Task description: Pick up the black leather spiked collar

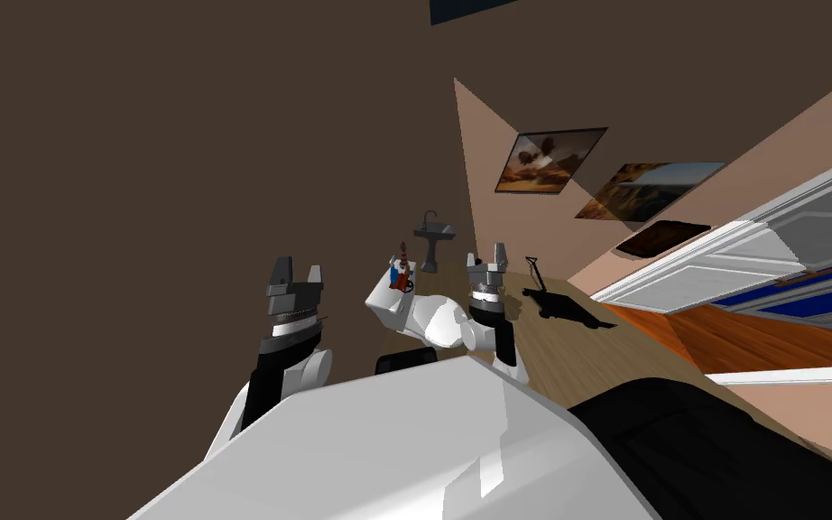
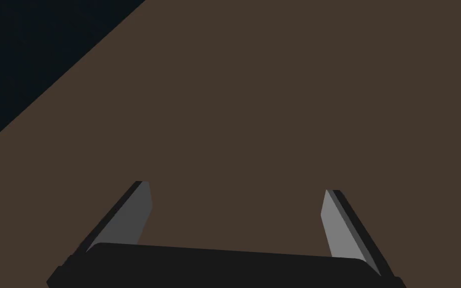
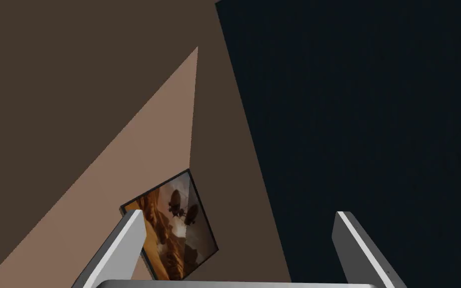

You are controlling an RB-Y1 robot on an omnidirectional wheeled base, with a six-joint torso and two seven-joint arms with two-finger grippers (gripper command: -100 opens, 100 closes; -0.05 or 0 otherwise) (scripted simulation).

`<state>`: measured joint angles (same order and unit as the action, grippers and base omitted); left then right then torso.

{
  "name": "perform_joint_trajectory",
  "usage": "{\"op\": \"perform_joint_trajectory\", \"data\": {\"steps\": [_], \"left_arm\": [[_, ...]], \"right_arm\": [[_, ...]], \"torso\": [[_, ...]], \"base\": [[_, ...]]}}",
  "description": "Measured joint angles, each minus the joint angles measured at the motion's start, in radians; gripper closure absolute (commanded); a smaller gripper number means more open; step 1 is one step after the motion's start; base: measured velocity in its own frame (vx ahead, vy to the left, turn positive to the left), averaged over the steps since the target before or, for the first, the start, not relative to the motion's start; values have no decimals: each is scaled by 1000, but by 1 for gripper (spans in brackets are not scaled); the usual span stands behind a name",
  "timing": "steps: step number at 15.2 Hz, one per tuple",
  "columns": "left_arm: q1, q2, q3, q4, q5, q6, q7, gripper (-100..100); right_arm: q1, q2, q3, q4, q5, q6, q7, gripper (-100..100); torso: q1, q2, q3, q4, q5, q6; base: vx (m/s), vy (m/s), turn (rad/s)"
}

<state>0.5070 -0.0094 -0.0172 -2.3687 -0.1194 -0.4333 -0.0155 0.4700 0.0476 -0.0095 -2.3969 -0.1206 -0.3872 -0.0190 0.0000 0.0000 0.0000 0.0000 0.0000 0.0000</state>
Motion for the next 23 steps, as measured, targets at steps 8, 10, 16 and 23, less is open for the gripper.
{"op": "perform_joint_trajectory", "data": {"steps": [8,10,16,23], "left_arm": [[0,0,0,0,0,0,0,0],[0,0,0,0,0,0,0,0],[0,0,0,0,0,0,0,0],[0,0,0,0,0,0,0,0]], "right_arm": [[-17,-129,24,49,72,46,25,-100],[-25,-175,26,79,104,68,33,-100],[-60,-244,70,156,229,170,81,-100],[-96,-292,115,264,379,264,133,-100]], "torso": [[-1,0,0,0,0,0],[-1,0,0,0,0,0],[-1,0,0,0,0,0],[-1,-1,0,0,0,0]], "base": [[0,-5,33],[-1,-10,70],[0,-11,66],[0,-10,67]]}}
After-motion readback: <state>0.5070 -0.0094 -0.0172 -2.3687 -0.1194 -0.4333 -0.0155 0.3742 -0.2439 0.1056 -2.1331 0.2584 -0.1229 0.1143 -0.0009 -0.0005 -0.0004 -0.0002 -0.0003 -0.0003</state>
